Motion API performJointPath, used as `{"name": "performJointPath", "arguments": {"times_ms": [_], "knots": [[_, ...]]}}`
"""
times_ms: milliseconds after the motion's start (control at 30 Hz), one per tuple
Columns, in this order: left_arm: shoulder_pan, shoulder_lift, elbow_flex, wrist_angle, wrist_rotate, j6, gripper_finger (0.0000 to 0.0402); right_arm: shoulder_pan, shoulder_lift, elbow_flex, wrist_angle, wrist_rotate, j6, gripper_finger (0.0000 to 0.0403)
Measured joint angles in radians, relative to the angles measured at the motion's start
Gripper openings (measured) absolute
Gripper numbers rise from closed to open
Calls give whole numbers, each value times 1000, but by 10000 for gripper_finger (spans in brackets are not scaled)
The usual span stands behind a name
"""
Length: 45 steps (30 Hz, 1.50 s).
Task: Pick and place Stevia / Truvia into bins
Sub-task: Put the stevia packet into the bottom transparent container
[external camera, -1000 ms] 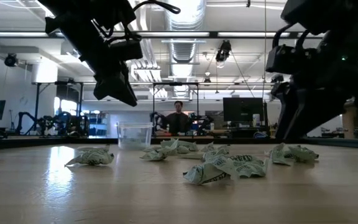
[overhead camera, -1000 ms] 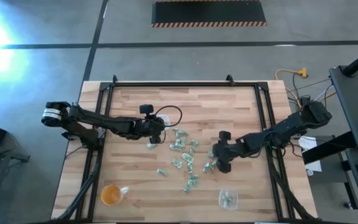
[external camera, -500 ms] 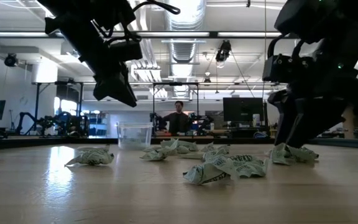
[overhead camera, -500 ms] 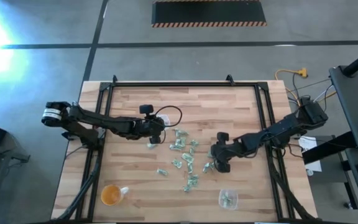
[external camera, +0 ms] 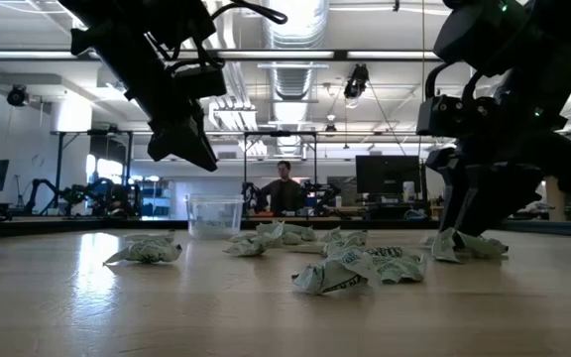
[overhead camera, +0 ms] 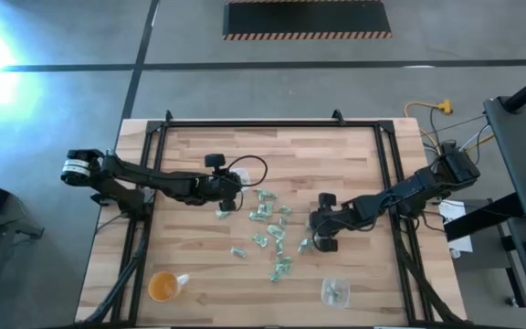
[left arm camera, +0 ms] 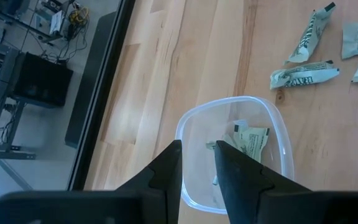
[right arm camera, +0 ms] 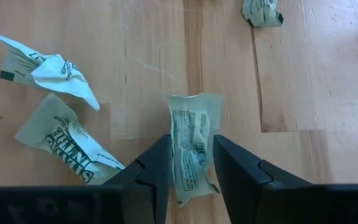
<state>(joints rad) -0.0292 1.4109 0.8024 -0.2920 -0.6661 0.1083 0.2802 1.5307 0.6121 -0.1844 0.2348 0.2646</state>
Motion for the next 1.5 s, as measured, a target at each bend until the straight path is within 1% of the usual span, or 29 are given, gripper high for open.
{"name": "performJointPath", "arguments": {"times_ms": [133, 400, 700, 833, 967, 1133, 1300, 1500], "knots": [[0, 0, 0, 0, 0, 0, 80, 0, 8, -1, 0, 0, -22, 78], [0, 0, 0, 0, 0, 0, 80, -4, -2, -1, -3, 4, -67, 14], [0, 0, -2, 0, 0, 0, 80, -4, -16, 3, -3, 4, -109, 9], [0, 0, -2, 0, 0, 0, 80, -3, -58, 3, -22, 4, -111, 9], [0, 0, -2, 1, 0, 0, 80, 11, -133, 3, -43, 4, -103, 9], [0, 0, -3, -1, 0, 1, 80, 81, -232, 3, -47, 3, -89, 9], [0, 0, -3, 0, 0, 1, 80, 198, -316, 3, -48, 0, -84, 9], [0, 0, -2, 1, 0, 1, 80, 335, -373, 2, -43, 0, -50, 9]]}}
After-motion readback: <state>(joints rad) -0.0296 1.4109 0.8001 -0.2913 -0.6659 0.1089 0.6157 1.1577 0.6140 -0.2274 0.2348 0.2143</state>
